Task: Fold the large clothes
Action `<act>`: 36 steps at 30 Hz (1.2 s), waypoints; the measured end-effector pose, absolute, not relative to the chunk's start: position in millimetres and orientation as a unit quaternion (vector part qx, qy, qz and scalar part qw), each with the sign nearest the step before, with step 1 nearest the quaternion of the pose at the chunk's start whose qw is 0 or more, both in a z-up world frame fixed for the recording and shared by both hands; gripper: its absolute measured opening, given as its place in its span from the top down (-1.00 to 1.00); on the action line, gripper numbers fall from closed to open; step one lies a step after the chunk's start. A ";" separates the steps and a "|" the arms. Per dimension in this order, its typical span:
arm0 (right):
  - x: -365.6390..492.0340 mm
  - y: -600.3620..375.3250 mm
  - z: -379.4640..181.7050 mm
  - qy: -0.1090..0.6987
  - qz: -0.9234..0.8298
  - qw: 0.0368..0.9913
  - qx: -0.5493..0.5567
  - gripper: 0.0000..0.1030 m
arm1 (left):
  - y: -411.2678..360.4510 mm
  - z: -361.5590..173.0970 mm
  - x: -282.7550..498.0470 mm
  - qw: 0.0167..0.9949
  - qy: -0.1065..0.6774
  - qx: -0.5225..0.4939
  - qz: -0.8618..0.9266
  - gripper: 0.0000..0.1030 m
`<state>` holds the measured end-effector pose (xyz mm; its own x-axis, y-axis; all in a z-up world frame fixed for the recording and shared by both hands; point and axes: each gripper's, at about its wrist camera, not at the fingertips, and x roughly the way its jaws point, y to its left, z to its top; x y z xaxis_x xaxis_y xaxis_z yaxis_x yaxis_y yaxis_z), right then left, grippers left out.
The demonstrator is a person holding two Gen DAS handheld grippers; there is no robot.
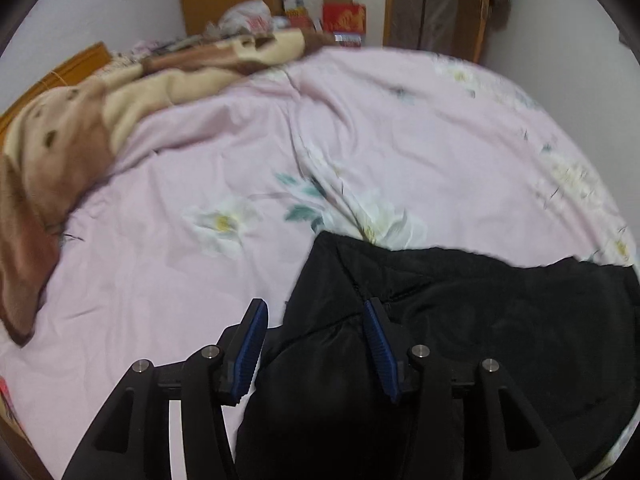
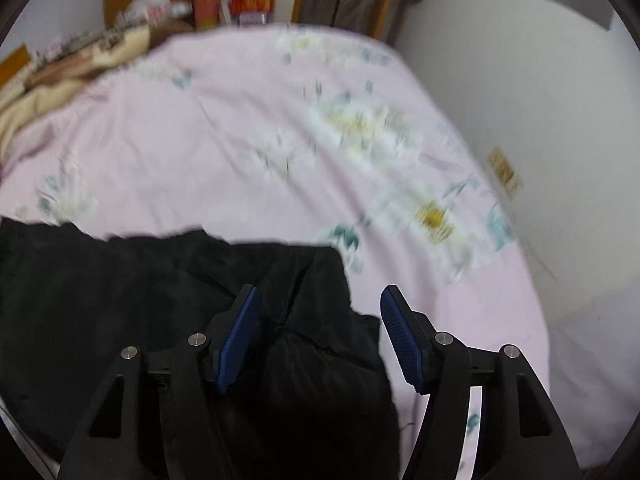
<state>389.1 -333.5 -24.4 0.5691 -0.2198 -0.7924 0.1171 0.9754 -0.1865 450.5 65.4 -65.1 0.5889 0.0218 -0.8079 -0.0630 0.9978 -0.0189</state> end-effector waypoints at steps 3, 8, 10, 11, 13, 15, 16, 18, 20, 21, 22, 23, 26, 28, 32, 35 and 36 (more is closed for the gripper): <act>352.5 -329.7 8.1 0.401 -0.093 0.911 -0.027 -0.23 | 61.9 -36.3 409.4 0.911 0.411 -0.040 0.012 0.03; 299.5 -291.0 7.7 0.378 -0.014 0.926 -0.013 -0.23 | 19.0 -31.4 349.2 0.922 0.384 -0.035 -0.031 -0.08; 290.8 -273.4 -7.2 0.372 -0.006 0.928 -0.027 -0.23 | 0.2 -41.4 342.8 0.919 0.391 -0.036 -0.038 -0.09; 288.0 -265.2 -14.9 0.376 -0.002 0.926 -0.034 -0.23 | -7.4 -48.0 345.0 0.916 0.398 -0.034 -0.039 -0.09; 284.3 -254.2 -30.7 0.386 0.015 0.922 -0.016 -0.23 | -21.9 -66.2 349.5 0.908 0.415 -0.031 -0.041 -0.09; 289.3 -251.3 -49.1 0.400 0.010 0.916 -0.001 -0.23 | -31.6 -88.2 355.4 0.899 0.437 -0.026 -0.024 -0.10; 294.4 -249.8 -61.0 0.412 -0.001 0.911 -0.001 -0.23 | -34.8 -98.5 358.7 0.896 0.443 -0.021 -0.017 -0.14; 305.3 -249.1 -84.3 0.428 0.001 0.904 0.002 -0.23 | -36.6 -116.7 366.1 0.894 0.448 -0.021 -0.002 -0.30; 314.3 -252.5 -100.0 0.439 -0.001 0.898 0.004 -0.25 | -34.5 -132.6 373.2 0.893 0.449 -0.022 0.000 -0.43; 319.4 -253.0 -107.9 0.444 -0.003 0.896 0.002 -0.25 | -34.7 -140.2 377.0 0.893 0.450 -0.017 -0.002 -0.47; 325.5 -253.8 -116.3 0.452 -0.003 0.892 0.001 -0.25 | -35.1 -145.9 379.1 0.892 0.452 -0.014 -0.001 -0.48; 330.0 -253.3 -122.3 0.458 -0.003 0.889 -0.001 -0.26 | -36.8 -150.5 381.6 0.891 0.453 -0.009 0.002 -0.48; 344.1 -249.7 -135.4 0.471 -0.012 0.882 -0.015 -0.26 | -39.1 -158.5 391.0 0.888 0.460 -0.008 0.012 -0.48; 349.5 -249.9 -139.7 0.477 -0.016 0.879 -0.011 -0.26 | -40.2 -161.2 393.9 0.887 0.462 -0.008 0.013 -0.48; 344.0 -253.5 -136.2 0.478 -0.004 0.878 -0.004 -0.26 | -34.7 -152.6 385.6 0.888 0.459 -0.015 -0.005 -0.48; 331.1 -263.1 -115.8 0.462 0.016 0.887 0.004 -0.26 | -15.2 -134.3 379.6 0.888 0.458 -0.031 -0.017 -0.48; 323.4 -270.3 -104.5 0.447 0.009 0.894 0.008 -0.26 | -10.3 -127.1 375.7 0.890 0.455 -0.024 -0.007 -0.48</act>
<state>323.4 -270.3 -104.5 0.6001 0.0231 -0.7996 -0.0095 0.9997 0.0218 375.7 -10.3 -127.1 0.5860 -0.0354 -0.8096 -0.0088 0.9987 -0.0500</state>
